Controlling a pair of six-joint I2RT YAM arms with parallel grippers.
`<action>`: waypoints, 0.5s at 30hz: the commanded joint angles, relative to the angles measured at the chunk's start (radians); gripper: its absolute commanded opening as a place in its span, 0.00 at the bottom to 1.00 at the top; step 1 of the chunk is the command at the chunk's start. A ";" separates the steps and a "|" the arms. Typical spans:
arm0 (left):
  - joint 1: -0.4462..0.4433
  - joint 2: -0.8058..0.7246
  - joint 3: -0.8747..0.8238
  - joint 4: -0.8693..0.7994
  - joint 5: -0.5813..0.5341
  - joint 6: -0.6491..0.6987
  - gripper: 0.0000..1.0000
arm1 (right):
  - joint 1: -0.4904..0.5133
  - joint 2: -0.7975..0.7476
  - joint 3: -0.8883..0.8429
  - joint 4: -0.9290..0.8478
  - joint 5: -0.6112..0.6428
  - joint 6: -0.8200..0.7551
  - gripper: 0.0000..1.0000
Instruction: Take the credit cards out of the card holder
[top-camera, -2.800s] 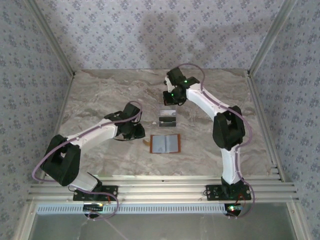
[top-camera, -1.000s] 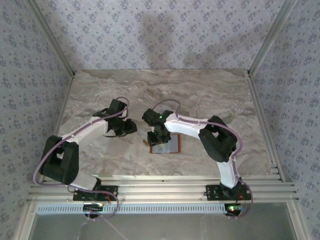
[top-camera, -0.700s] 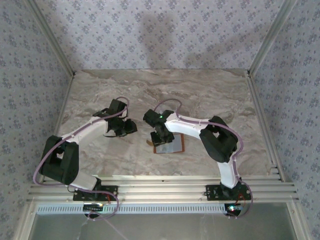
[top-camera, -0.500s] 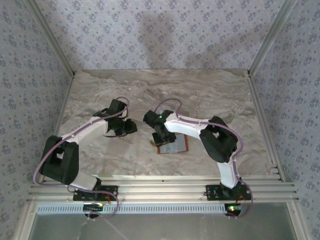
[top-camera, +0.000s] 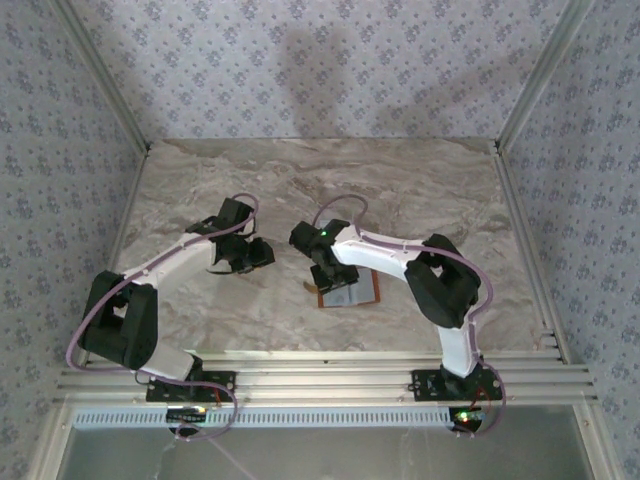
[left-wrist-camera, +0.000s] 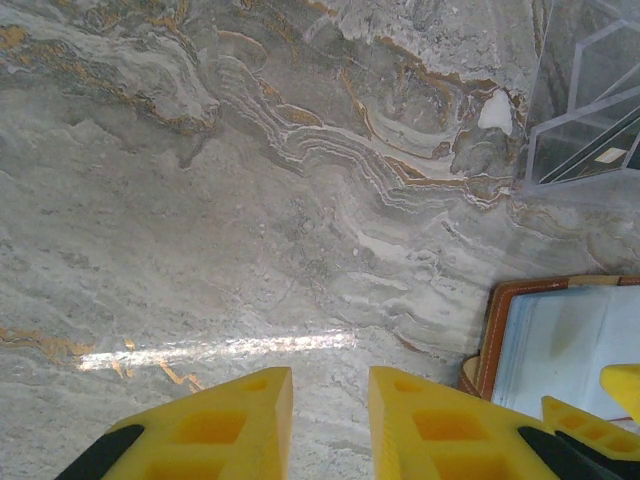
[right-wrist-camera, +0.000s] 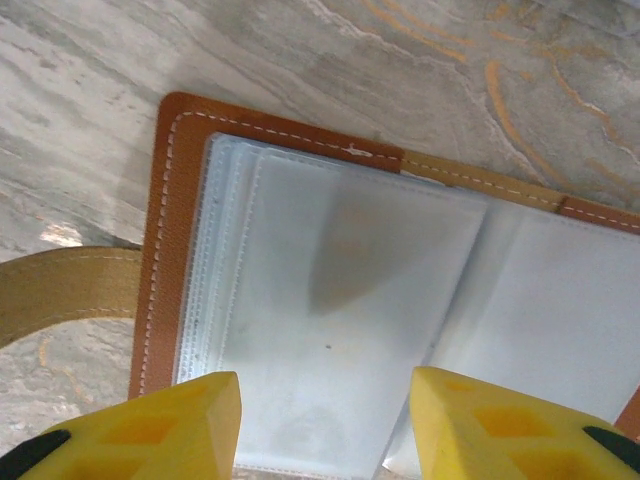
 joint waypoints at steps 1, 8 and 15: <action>-0.006 -0.008 0.038 -0.006 0.014 0.011 0.27 | -0.006 -0.031 -0.019 0.008 -0.004 0.025 0.50; -0.010 -0.005 0.047 -0.009 0.012 0.009 0.27 | -0.005 -0.023 -0.027 0.043 -0.030 0.014 0.51; -0.016 0.000 0.058 -0.015 0.013 0.006 0.27 | -0.006 0.016 -0.031 0.053 -0.038 0.000 0.51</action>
